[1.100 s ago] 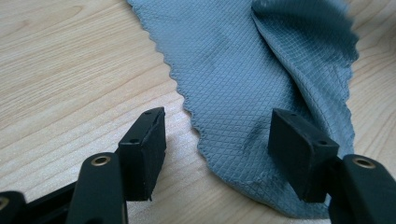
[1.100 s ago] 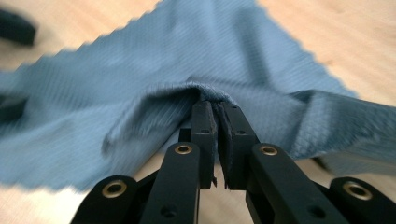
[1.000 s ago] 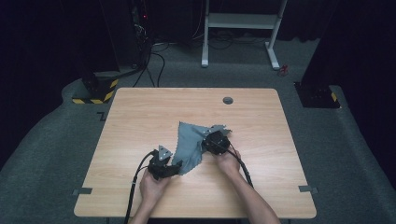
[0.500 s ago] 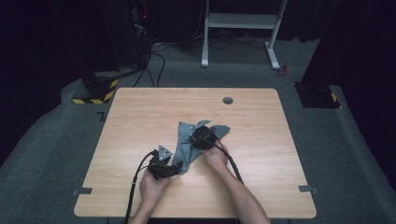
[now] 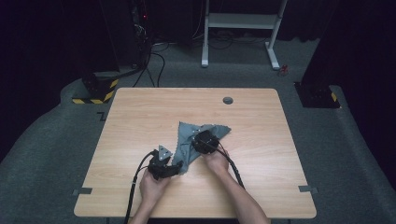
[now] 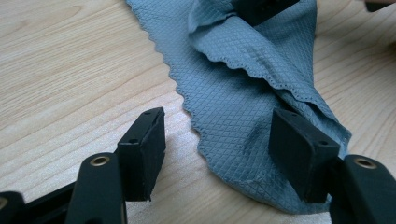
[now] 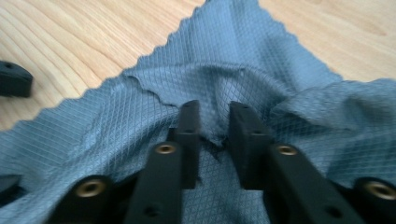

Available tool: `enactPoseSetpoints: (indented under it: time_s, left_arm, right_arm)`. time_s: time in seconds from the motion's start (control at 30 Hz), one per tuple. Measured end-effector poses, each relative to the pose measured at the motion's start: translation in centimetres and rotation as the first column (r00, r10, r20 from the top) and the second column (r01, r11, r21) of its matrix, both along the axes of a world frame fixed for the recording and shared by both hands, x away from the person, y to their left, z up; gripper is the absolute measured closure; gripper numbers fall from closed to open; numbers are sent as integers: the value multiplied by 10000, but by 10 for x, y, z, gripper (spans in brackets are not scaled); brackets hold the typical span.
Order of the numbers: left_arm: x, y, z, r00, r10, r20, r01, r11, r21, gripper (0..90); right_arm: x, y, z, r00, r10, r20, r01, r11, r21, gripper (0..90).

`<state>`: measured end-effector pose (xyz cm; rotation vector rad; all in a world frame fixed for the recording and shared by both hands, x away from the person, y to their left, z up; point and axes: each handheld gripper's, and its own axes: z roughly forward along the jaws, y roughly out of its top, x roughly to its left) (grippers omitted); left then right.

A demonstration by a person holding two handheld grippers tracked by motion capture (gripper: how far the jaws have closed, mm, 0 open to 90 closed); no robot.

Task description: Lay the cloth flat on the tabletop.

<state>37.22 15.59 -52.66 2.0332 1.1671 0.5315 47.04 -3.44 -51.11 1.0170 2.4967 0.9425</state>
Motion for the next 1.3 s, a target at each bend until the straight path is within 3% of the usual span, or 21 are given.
enactPoseSetpoints:
  time_s: [0.1,0.3,0.43,0.53,0.7,0.8,0.97,1.07,1.17,1.3]
  left_arm:
    - [0,0,0,10000,-5,2,5,10000,3,367]
    - [0,0,0,10000,1,4,-1,10000,-5,367]
    - [0,0,0,10000,-10,3,10,10000,9,367]
    - [0,0,0,10000,-21,22,21,10000,19,367]
    - [0,0,0,10000,-20,9,20,10000,0,366]
    - [0,0,0,10000,-8,-1,8,10000,-9,366]
    - [-1,0,0,10000,-14,2,14,10000,-24,366]
    - [-2,1,0,10000,-63,-1,63,10000,-46,368]
    - [-4,1,0,9999,-127,11,127,9999,-68,391]
    - [-5,6,1,9998,-170,-81,167,9990,-418,443]
  right_arm:
    - [-1,-1,0,9998,110,171,-108,9999,-132,894]
    - [-7,-7,7,9978,219,620,-205,9995,-227,899]
    - [-17,-17,16,9963,297,812,-295,9996,-40,900]
    - [-31,-31,23,9938,437,1020,-445,9990,49,899]
    - [-67,-76,29,9922,313,1206,-353,9989,308,899]
    - [-88,-100,27,9930,150,1173,-180,9995,249,900]
    - [-120,-136,17,9932,-171,1151,211,9992,-337,899]
    - [-127,-144,11,9942,-268,1046,325,9981,-529,899]
    - [-134,-147,7,9967,-214,785,248,9988,-421,898]
    - [-143,-149,0,9980,-169,603,193,9990,-401,860]
